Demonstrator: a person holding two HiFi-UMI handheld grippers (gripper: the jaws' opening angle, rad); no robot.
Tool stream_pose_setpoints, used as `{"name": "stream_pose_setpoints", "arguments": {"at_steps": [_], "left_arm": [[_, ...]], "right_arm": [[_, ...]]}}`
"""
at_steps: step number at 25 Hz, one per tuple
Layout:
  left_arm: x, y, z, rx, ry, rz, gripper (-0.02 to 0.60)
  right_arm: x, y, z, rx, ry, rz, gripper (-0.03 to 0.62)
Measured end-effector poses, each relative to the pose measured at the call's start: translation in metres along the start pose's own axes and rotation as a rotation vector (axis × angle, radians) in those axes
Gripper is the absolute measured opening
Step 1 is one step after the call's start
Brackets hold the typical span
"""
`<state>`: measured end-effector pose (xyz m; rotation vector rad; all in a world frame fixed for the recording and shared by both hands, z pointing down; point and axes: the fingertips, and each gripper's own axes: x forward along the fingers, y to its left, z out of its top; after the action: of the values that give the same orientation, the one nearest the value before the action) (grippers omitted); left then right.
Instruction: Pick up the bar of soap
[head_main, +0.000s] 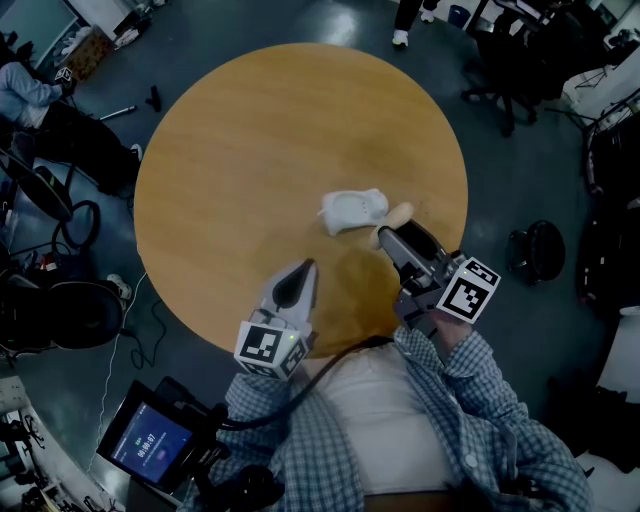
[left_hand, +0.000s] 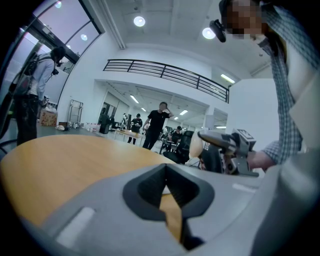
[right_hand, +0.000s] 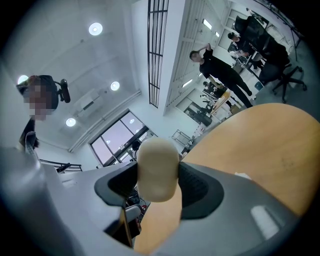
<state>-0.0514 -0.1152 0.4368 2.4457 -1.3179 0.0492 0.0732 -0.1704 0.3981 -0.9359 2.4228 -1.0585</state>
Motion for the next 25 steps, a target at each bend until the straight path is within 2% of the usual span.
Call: {"name": "stream_pose_setpoints", "arguments": {"at_steps": [25], "left_arm": [[0.0,0.0009,-0.0027,-0.003,0.012,0.013,-0.002]], "right_arm": [[0.0004,-0.0062,-0.0027,0.014,0.023,-0.01,0.259]]}}
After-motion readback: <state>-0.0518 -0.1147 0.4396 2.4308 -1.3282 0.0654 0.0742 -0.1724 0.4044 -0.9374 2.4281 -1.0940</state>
